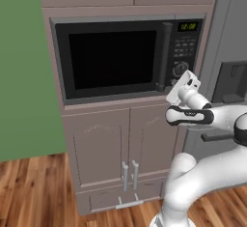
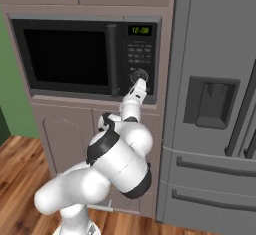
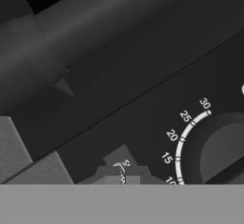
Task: Pick the eggplant from the sink and place it in the bowl. Then pick the bowl and place it in the microwave. Then close the microwave door and press the start button.
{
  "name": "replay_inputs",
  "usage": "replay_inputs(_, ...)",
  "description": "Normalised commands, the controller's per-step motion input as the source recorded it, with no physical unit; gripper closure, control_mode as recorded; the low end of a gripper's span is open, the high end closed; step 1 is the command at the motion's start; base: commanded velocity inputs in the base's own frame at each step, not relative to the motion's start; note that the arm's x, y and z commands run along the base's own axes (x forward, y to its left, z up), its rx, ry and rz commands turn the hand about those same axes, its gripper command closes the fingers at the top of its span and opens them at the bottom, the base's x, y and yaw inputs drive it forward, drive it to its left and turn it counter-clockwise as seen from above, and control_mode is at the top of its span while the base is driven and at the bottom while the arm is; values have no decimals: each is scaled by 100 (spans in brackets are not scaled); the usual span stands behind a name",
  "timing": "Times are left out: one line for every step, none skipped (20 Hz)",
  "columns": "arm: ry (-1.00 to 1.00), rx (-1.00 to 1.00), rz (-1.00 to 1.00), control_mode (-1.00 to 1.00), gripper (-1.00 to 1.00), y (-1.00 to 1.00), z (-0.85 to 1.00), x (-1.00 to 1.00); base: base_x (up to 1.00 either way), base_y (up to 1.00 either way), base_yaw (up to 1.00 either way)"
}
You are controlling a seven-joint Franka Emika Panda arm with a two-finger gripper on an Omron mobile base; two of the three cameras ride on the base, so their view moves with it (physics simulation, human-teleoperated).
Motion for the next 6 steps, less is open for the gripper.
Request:
replay_inputs(0, 1, 1, -100, 100, -12, 0, 1, 0, 0, 0)
replay_inputs(0, 3, 0, -100, 100, -15, 0, 0, 0, 0, 0)
replay_inputs(0, 4, 0, -100, 100, -12, 0, 0, 0, 0, 0)
replay_inputs(0, 4, 0, -100, 100, -6, 0, 0, 0, 0, 0)
replay_inputs(0, 6, 0, -100, 100, -1, 0, 0, 0, 0, 0)
replay_inputs(0, 0, 0, -100, 100, 0, 0, 0, 0, 0, 0)
